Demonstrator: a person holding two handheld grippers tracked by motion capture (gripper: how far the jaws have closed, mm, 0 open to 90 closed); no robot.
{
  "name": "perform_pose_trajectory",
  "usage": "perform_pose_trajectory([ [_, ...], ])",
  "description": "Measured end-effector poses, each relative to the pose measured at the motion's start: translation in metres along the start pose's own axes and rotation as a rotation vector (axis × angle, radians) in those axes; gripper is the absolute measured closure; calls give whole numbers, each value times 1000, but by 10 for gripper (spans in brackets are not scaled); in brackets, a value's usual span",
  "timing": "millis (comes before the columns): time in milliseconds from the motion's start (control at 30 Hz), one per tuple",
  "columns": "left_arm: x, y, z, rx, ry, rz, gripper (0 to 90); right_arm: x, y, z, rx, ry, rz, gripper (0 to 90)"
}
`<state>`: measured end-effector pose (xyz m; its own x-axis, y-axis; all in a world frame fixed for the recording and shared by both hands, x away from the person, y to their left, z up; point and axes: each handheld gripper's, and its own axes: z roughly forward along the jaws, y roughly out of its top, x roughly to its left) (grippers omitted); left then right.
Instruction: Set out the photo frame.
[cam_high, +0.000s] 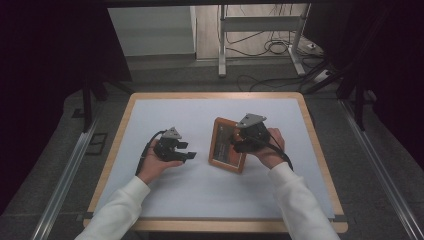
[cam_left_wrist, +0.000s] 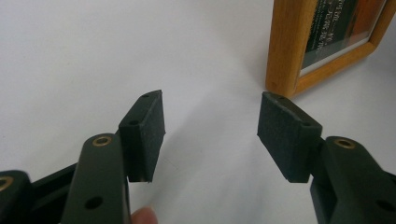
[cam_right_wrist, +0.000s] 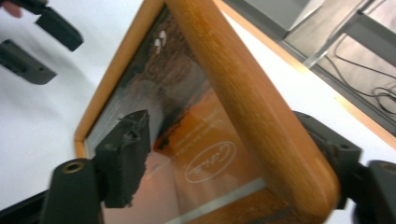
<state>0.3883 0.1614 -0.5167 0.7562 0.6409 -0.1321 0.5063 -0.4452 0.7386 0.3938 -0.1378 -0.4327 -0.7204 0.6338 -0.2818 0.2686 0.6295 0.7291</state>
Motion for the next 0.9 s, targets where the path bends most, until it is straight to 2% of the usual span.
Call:
perform_pose_trajectory([
  [67,0,0,-1,-1,1,0,410,0,-1,-1,-12,-30,28,198],
  [133,1,0,-1,-2,2,0,410,-1,-2,-5,-32,-41,58,176],
  [300,0,-1,-3,-9,4,1,410,-6,-14,-31,-114,-71,157,159],
  [367,1,-2,-5,-5,7,10,410,-6,-23,-40,-136,-58,201,159],
  [467,2,-5,-7,-7,11,3,410,-3,-44,-55,-145,-36,248,170],
  [533,3,-6,-9,-10,13,-2,410,1,-57,-62,-143,-35,265,197],
  [600,3,-8,-11,-10,16,-5,410,5,-68,-67,-138,-34,283,278],
  [667,3,-9,-11,-10,18,-7,410,13,-81,-72,-134,-27,297,426],
  [733,2,-11,-12,-9,21,-6,410,22,-90,-73,-128,-8,282,662],
  [800,2,-12,-12,-6,21,-5,410,29,-95,-72,-109,20,255,789],
  [900,1,-14,-12,-6,20,-5,408,42,-98,-65,-64,71,216,867],
])
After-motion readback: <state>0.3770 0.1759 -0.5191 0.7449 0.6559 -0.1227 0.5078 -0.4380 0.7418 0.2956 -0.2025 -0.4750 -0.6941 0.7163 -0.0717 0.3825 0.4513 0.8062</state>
